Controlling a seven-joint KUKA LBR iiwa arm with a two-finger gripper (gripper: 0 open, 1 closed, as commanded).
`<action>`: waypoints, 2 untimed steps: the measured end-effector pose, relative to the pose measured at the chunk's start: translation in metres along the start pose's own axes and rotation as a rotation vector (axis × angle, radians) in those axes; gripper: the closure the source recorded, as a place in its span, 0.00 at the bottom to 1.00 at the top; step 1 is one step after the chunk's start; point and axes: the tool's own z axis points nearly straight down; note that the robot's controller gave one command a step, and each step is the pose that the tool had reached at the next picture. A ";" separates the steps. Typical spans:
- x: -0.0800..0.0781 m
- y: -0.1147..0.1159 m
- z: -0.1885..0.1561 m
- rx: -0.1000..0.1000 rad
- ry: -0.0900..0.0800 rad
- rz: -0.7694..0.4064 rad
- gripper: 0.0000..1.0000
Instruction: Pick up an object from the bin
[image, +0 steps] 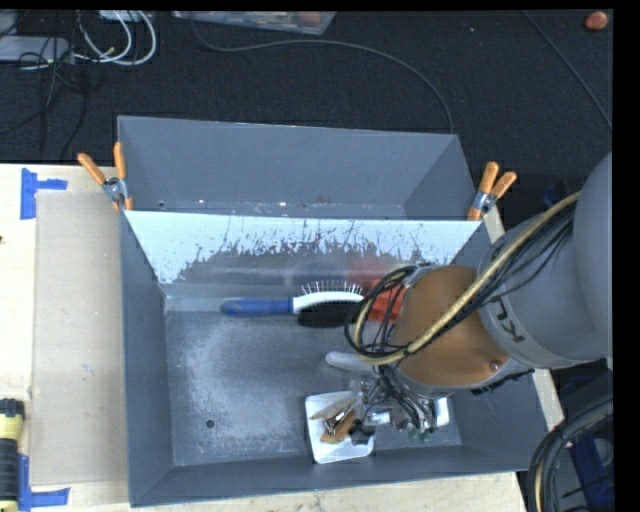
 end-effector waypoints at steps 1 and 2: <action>0.000 0.000 -0.004 0.000 -0.001 0.000 1.00; 0.001 0.000 -0.010 0.001 0.004 0.001 1.00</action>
Offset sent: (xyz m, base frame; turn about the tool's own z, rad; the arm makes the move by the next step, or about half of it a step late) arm 0.0001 0.0000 0.0694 0.0000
